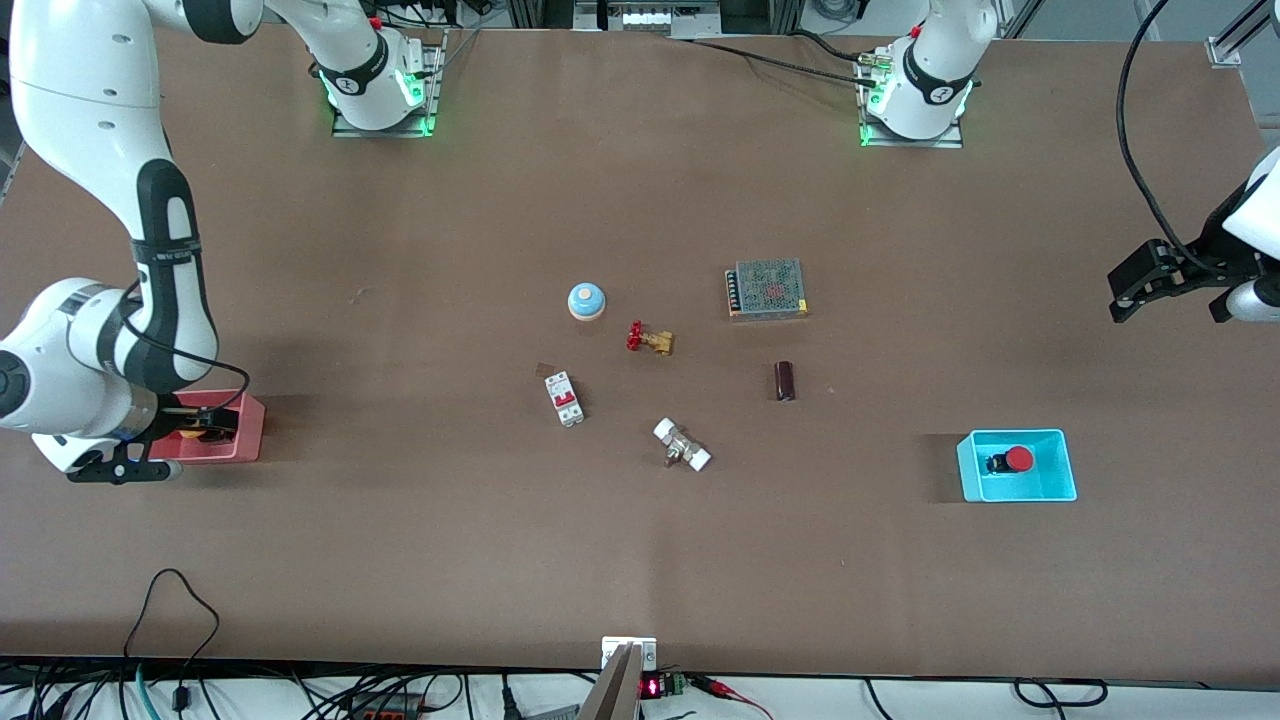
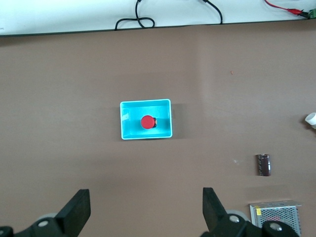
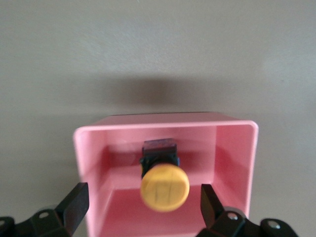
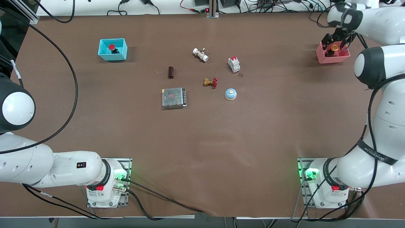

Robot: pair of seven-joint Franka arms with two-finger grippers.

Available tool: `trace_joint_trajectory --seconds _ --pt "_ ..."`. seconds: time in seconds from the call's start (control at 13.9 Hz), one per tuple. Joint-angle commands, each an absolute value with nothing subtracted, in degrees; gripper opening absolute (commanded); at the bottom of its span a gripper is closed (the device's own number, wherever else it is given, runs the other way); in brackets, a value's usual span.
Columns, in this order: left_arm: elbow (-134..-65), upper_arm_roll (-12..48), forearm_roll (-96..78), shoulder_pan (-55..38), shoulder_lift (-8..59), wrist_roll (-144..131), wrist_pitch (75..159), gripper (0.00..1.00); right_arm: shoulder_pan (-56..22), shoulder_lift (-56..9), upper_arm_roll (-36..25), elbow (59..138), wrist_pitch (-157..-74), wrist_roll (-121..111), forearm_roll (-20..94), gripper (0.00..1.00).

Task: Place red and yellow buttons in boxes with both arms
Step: 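Lower the yellow button into the pink box while the left gripper withdraws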

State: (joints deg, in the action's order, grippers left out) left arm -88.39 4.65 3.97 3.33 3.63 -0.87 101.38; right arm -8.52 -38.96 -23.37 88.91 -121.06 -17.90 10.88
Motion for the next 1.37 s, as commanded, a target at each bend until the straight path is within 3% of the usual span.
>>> trace_joint_trajectory --seconds 0.0,0.29,0.65,1.01,1.08,1.29 --pt "-89.74 1.50 1.85 1.05 0.36 2.36 99.33 1.00 -8.87 -30.09 -23.03 90.09 -114.63 -18.90 11.95 1.00" --pt "-92.88 2.20 1.58 1.76 -3.68 2.46 98.43 1.00 -9.93 -21.37 -22.94 88.78 -105.85 -18.72 11.87 1.00" --pt "-94.40 3.68 1.32 3.94 -4.84 2.55 99.49 1.00 -12.30 -20.57 -23.03 76.39 -89.06 -10.91 11.60 1.00" --pt "-94.66 4.57 -1.14 4.75 -4.66 2.37 98.44 1.00 -11.43 -18.46 -22.85 75.59 -86.66 -10.99 11.07 1.00" --pt "-94.57 4.57 -1.14 4.75 -4.75 2.46 97.57 1.00 -10.03 -17.94 -21.46 75.59 -86.23 -10.99 11.07 1.00" --pt "-93.96 4.48 -1.05 4.83 -4.66 2.55 95.98 1.00 0.07 -15.22 -7.34 75.59 -86.13 -8.81 3.55 1.00"
